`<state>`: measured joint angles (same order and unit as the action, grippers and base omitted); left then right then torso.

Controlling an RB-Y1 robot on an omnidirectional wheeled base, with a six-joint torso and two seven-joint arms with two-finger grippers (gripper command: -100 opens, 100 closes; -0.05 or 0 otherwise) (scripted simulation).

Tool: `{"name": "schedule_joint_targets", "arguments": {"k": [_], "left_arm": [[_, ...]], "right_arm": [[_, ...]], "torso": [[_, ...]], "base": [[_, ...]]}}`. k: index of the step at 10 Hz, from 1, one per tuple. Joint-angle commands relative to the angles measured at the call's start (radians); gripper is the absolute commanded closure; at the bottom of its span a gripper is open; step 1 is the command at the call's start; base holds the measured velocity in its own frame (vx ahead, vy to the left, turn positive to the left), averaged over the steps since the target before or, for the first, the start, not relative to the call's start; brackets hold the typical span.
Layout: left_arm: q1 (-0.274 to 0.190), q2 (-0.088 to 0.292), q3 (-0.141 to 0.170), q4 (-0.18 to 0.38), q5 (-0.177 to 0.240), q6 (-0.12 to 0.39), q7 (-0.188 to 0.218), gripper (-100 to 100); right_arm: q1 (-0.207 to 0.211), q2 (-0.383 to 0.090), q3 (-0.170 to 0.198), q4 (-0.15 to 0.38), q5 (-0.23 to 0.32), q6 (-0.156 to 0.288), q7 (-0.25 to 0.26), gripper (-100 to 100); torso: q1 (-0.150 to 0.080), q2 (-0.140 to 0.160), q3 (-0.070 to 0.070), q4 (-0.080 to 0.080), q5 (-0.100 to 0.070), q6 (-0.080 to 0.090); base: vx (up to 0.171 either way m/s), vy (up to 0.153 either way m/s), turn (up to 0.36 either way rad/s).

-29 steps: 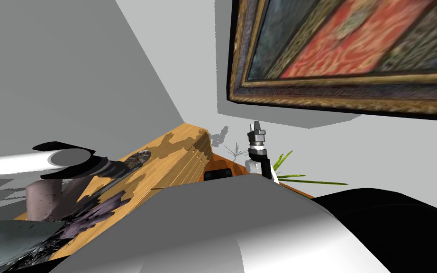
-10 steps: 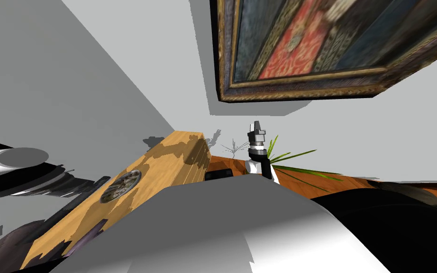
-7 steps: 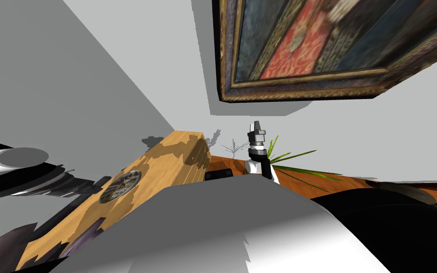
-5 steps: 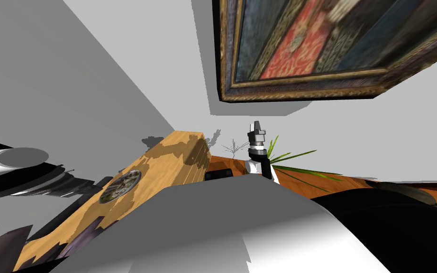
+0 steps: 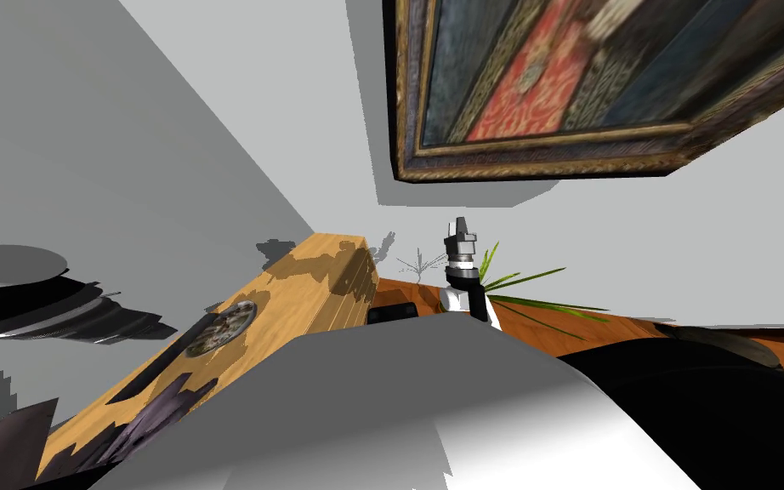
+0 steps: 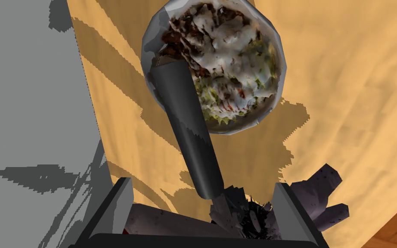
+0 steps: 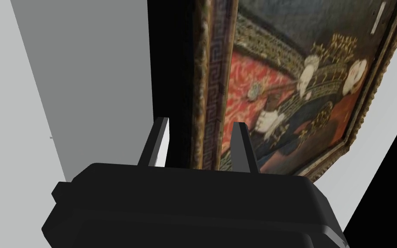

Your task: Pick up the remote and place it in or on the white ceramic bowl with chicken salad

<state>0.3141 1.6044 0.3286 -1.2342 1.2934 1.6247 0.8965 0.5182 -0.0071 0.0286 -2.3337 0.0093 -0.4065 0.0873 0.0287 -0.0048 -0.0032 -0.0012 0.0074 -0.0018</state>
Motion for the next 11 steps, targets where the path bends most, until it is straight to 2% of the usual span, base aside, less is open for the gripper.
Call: {"name": "schedule_joint_targets", "arguments": {"k": [1, 2, 3, 4, 5, 6, 7, 11], "left_arm": [[0.004, 0.029, 0.017, -0.017, 0.019, 0.024, 0.018, -100], [0.003, 0.064, 0.031, -0.035, 0.041, 0.049, 0.040, -100], [0.003, 0.064, 0.023, -0.035, 0.041, 0.049, 0.040, -100], [0.003, 0.064, 0.031, -0.035, 0.041, 0.049, 0.040, -100], [0.003, 0.098, 0.046, -0.053, 0.063, 0.074, 0.061, -100], [0.001, 0.084, 0.037, -0.037, 0.053, 0.060, 0.043, -100], [0.001, 0.087, 0.039, -0.038, 0.055, 0.064, 0.045, 0], [0.001, 0.087, 0.038, -0.038, 0.055, 0.063, 0.045, 0]], "right_arm": [[0.000, 0.000, 0.000, 0.000, 0.000, 0.000, 0.000, 0], [0.000, 0.000, 0.000, 0.000, 0.000, 0.000, 0.000, 0], [0.000, 0.000, 0.000, 0.000, 0.000, 0.000, 0.000, 0], [0.000, 0.000, 0.000, 0.000, 0.000, 0.000, 0.000, 0], [0.000, 0.000, 0.000, 0.000, 0.000, 0.000, 0.000, 0], [0.000, 0.000, 0.000, 0.000, 0.000, 0.000, 0.000, 0], [0.000, 0.000, 0.000, 0.000, 0.000, 0.000, 0.000, 0], [0.000, 0.000, 0.000, 0.000, 0.000, 0.000, 0.000, 0]], "torso": [[0.000, 0.000, 0.000, 0.000, 0.000, 0.000], [0.000, 0.000, 0.000, 0.000, 0.000, 0.000], [0.000, 0.000, 0.000, 0.000, 0.000, 0.000], [0.000, 0.000, 0.000, 0.000, 0.000, 0.000], [0.000, -0.001, -0.001, 0.000, 0.000, 0.000], [0.000, -0.001, -0.001, 0.000, 0.000, 0.000], [0.000, -0.002, -0.001, 0.000, 0.000, 0.000], [0.001, -0.003, -0.002, -0.001, 0.000, 0.000]], "base": [[-0.036, -0.001, 0.012], [-0.050, -0.001, 0.020], [-0.043, 0.001, 0.003], [-0.020, 0.000, -0.001], [-0.026, -0.002, 0.017], [-0.014, -0.001, 0.001], [0.000, 0.000, 0.000], [0.000, 0.000, 0.000]]}}
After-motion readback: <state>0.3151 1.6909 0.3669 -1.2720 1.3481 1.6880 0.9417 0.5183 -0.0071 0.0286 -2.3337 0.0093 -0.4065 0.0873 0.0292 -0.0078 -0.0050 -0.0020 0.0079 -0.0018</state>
